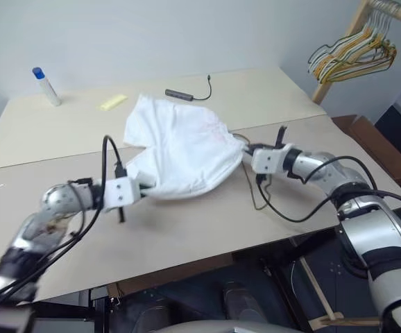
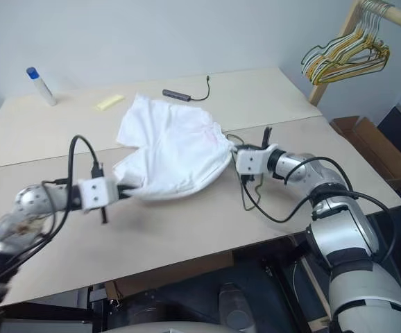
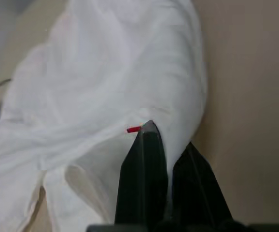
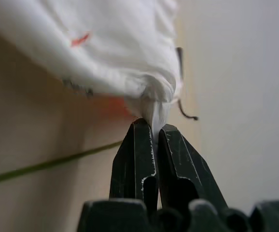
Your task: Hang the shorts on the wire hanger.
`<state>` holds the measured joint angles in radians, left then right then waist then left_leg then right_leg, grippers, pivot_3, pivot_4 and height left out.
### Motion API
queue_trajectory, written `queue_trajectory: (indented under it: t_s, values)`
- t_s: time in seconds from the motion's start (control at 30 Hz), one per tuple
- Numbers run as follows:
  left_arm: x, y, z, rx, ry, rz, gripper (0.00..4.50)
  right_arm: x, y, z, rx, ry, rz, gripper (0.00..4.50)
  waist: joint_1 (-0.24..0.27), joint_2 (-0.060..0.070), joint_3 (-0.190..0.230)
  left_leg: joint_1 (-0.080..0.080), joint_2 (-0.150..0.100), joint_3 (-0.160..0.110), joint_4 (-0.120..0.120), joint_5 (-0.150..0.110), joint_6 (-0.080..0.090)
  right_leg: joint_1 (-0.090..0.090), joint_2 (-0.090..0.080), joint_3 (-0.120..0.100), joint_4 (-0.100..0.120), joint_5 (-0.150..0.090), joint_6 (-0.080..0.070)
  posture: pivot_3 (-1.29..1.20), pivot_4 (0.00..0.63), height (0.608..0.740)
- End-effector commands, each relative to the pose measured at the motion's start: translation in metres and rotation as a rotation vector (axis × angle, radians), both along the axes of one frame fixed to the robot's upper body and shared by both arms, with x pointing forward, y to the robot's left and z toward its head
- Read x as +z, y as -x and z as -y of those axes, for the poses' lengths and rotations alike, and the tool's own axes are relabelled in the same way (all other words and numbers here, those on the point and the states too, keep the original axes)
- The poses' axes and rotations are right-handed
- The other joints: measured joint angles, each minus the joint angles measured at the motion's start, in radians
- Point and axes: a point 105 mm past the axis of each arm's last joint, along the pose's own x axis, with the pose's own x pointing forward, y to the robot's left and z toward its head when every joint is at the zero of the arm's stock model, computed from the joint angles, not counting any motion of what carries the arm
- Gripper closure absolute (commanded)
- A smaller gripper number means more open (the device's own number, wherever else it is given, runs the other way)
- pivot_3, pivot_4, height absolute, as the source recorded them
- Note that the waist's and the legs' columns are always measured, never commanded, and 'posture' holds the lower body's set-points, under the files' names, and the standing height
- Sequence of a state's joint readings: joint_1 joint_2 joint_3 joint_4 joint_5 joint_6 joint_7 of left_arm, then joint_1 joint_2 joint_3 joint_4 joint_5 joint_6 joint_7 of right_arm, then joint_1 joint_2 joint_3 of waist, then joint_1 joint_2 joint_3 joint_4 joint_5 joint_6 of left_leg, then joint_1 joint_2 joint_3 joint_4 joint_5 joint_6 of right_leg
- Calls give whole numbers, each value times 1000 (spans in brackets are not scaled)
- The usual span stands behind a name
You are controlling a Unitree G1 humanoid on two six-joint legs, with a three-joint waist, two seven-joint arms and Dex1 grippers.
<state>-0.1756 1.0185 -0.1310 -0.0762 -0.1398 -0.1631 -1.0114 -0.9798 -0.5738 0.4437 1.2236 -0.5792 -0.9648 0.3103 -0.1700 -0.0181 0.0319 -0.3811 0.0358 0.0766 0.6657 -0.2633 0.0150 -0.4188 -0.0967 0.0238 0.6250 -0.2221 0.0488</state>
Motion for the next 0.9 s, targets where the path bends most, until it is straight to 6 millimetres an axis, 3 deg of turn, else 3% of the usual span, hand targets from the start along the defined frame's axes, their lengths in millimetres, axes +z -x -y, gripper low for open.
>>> queue_trajectory:
  t_s: [0.03, 0.2, 0.3, 0.4, 0.47, 0.57, 0.63, 0.73, 0.8, 0.9]
  values:
    - [11, 34, -6, -63, -80, -102, 4486, -3, 16, -4, 126, 80, 40, 4500, 9, 0, 0, 3, 0, 1, 1, 0, 1, 1, 0, 1, -1, 0, 0, 30, 0, 740]
    - [9, 81, 7, -119, -26, -279, 4486, -28, 49, 8, 217, 120, -5, 4500, 48, 0, 1, 30, 1, 3, 1, -2, 4, 28, 0, 2, -1, -4, -2, 23, 0, 740]
    - [0, 97, 12, -133, 5, -362, 3830, -35, 71, 13, 277, 126, -56, 3663, 71, -1, 1, 31, 0, 4, 2, -3, 5, 29, -1, 2, -2, -5, -2, 15, 0, 740]
    - [-6, 103, 9, -134, 20, -399, 2902, -36, 99, 18, 324, 135, -125, 2618, 84, -1, 1, 30, 0, 6, 2, -4, 6, 29, -1, 3, -2, -5, -1, 13, 0, 740]
    - [-5, 99, -6, -121, 8, -378, 2280, -28, 117, 23, 333, 121, -173, 1898, 96, -1, 1, 31, 0, 7, 2, -4, 6, 29, -1, 3, -2, -5, -2, 12, 0, 740]
    - [15, 92, -21, -116, 44, -332, 1295, -7, 131, 29, 257, 1, -267, 824, 102, -1, 1, 32, 1, 9, 2, -4, 7, 29, -1, 3, -1, -7, -4, 19, 0, 740]
    - [41, 89, -33, -106, 139, -324, 972, 7, 125, 41, 93, -160, -358, 146, 102, -3, 0, 33, 2, 10, 2, -4, 7, 29, -1, 4, -1, -12, -11, 23, 0, 740]
    - [82, 75, -32, -114, 253, -266, 972, 10, 110, 65, -175, -279, -453, 68, 113, -6, -1, 33, 4, 11, 2, -5, 6, 29, 1, 4, -1, -12, -10, 28, 0, 740]
    - [92, 61, -19, -99, 339, -225, 972, -1, 101, 82, -379, -289, -513, 68, 124, -6, -1, 33, 4, 11, 3, -6, 5, 29, 1, 4, -1, -12, -10, 19, 0, 740]
    - [92, 44, 8, -86, 457, -229, 972, -21, 93, 98, -655, -303, -605, 68, 133, -6, -2, 31, 4, 11, 5, -8, 5, 28, 1, 4, -1, -11, -6, 5, 0, 740]
